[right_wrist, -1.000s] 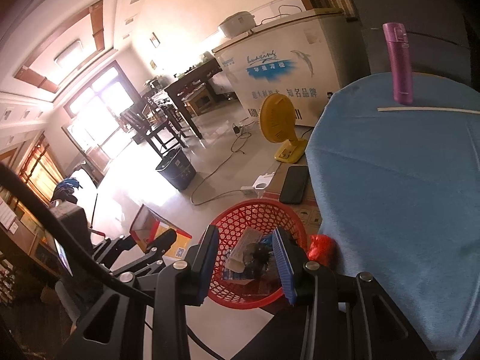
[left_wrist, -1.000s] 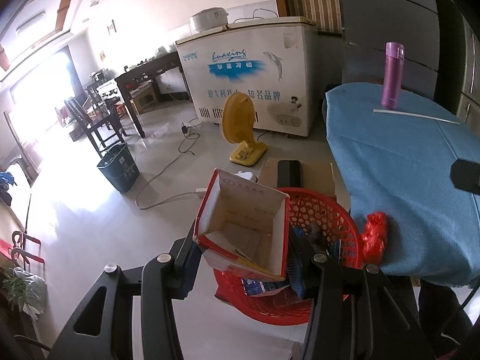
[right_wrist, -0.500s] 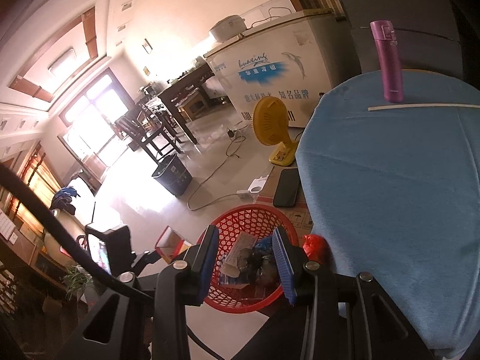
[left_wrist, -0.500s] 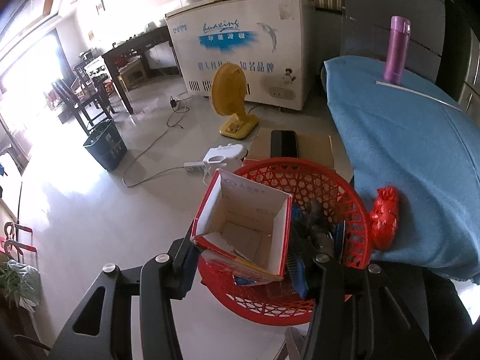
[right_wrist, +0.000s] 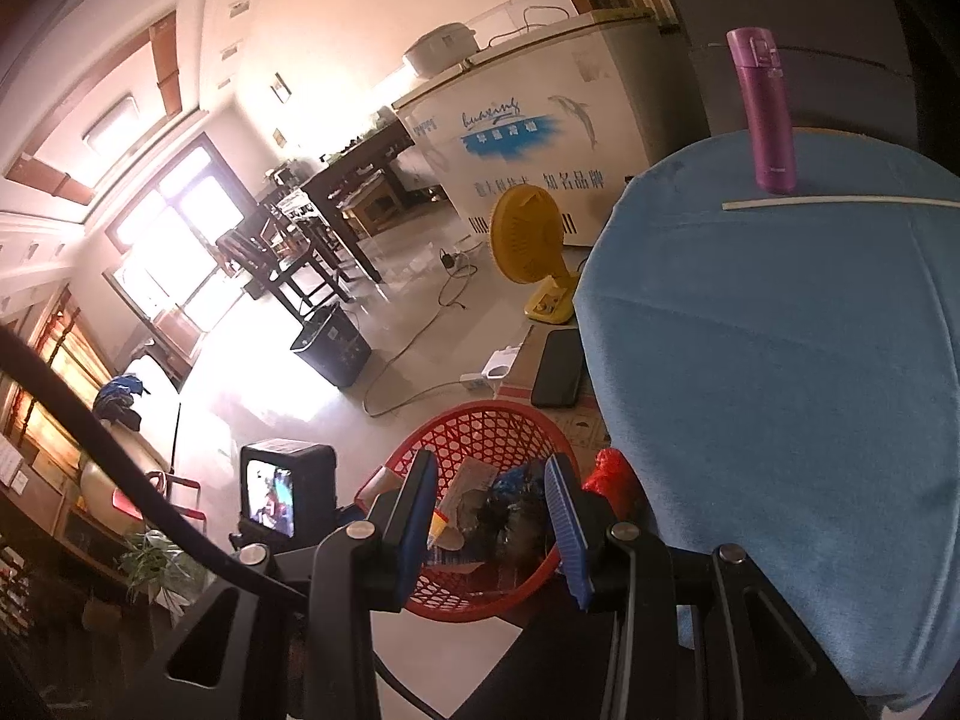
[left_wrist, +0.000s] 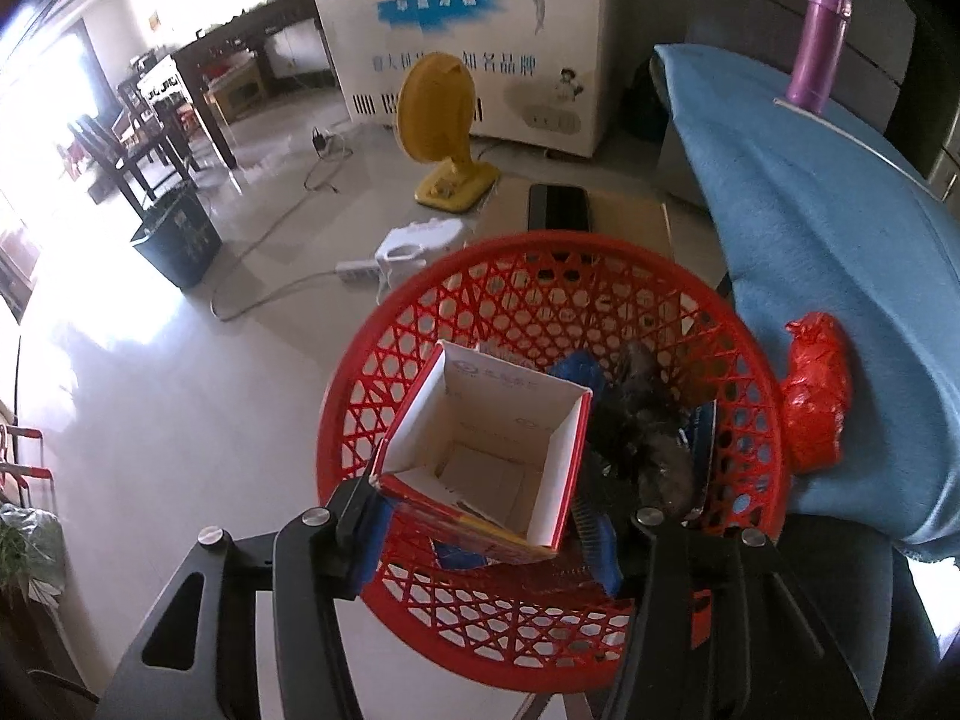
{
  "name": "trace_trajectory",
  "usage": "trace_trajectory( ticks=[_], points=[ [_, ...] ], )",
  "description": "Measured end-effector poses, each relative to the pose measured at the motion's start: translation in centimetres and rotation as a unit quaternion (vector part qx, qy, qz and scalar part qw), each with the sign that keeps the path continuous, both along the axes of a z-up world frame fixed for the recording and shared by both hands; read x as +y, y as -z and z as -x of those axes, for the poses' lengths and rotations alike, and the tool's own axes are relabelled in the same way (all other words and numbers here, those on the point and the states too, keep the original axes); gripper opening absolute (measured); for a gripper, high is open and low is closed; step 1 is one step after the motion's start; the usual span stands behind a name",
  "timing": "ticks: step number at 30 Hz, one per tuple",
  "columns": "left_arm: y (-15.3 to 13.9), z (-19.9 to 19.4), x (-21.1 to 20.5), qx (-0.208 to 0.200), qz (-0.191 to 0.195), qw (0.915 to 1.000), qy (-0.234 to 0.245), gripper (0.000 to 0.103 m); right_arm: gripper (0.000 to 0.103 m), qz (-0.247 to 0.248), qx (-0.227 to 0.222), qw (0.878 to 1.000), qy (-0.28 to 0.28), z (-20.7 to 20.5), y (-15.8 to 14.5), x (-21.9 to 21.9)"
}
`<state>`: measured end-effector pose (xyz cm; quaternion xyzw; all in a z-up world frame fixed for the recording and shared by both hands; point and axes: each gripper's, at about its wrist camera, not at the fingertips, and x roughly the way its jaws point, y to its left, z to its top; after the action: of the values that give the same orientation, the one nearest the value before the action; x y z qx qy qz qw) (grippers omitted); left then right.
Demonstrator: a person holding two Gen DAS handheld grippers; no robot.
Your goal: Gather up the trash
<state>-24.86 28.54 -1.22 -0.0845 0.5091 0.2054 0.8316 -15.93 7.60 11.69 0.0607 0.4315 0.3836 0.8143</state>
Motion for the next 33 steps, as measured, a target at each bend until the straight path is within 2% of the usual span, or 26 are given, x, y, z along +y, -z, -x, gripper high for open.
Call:
trace_trajectory(
  ticks=[8,21,24,27,33],
  points=[
    [1.4,-0.8,0.0,0.018,0.008,0.9998,0.007,0.057,0.041,0.005,0.002,1.0,0.003,-0.2,0.3,0.2],
    [1.6,-0.9,-0.2,0.02,0.008,0.9996,0.016,0.057,0.041,0.013,-0.009,1.0,0.002,0.4,0.0,0.7],
    [0.9,-0.6,-0.3,0.012,-0.006,0.9997,0.02,0.057,0.041,0.013,-0.007,1.0,0.001,0.4,0.0,0.9],
    [-0.2,-0.2,-0.3,0.003,-0.027,0.9995,0.017,0.062,0.041,0.013,-0.007,1.0,0.001,0.3,0.1,0.8],
    [-3.2,0.2,-0.8,-0.021,-0.088,0.9959,0.011,0.064,0.041,0.009,-0.008,1.0,0.005,0.1,0.0,0.5]
  ],
)
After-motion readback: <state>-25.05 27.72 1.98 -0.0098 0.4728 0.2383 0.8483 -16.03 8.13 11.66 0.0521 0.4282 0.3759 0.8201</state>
